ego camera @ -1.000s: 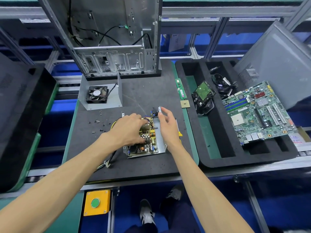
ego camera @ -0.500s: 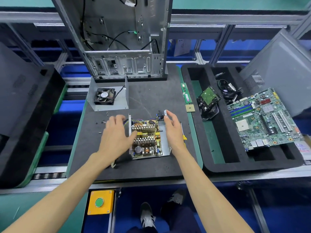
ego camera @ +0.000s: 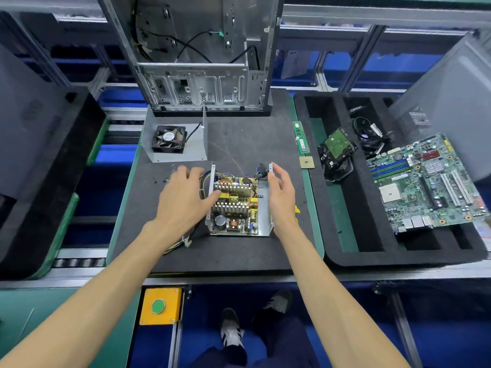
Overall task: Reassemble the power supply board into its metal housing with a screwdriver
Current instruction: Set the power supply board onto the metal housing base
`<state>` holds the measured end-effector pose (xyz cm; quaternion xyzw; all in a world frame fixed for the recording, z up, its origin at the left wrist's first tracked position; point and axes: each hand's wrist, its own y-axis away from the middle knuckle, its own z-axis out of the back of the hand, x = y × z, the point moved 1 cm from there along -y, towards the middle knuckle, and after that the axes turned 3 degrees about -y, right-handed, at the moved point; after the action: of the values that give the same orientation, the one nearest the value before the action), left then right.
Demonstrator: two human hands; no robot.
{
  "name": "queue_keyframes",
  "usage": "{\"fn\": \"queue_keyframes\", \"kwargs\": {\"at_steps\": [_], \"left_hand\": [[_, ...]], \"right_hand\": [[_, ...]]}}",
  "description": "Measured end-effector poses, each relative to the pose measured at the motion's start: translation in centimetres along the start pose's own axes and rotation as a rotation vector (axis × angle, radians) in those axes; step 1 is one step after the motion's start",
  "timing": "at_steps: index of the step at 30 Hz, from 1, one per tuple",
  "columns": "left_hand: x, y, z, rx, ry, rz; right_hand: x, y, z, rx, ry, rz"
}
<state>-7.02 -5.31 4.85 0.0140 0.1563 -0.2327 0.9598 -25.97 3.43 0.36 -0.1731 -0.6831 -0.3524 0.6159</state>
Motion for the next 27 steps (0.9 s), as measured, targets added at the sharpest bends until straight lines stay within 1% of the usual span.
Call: {"fn": "queue_keyframes", "kwargs": {"at_steps": [1,2,4,6,8,10,14,27], "left_hand": [[-0.4,-0.1,0.4,-0.07,-0.024,-0.115],[-0.8,-0.4,0.8,-0.073,-0.017,-0.241],[-1.8,-1.2,1.0,0.072,-0.054,-0.462],[-2.6,-2.0,0.1,0.205,-0.217,-0.58],[-2.9,-2.5,-0.9,0.262,-0.351,-0.612],[-3.0,-2.9,-1.5,0.238,-0.384,-0.638],[-2.6,-3.6,-2.0,0.165,-0.284,-0.641],[-2.4,-3.6,-2.2,0.177,-0.208,-0.595]], "right_hand": [[0.0,0.0,0.0,0.004,0.006,0.004],[-0.1,0.0,0.0,0.007,0.01,0.007],[-0.1,0.0,0.0,0.01,0.007,0.007],[-0.2,0.0,0.1,0.017,0.005,0.01],[-0.3,0.0,0.1,0.018,0.013,0.014],[-0.3,0.0,0.1,0.014,0.021,0.019],[-0.2,-0.1,0.0,0.0,0.022,0.023],[0.1,0.1,0.0,-0.001,-0.006,0.0]]}}
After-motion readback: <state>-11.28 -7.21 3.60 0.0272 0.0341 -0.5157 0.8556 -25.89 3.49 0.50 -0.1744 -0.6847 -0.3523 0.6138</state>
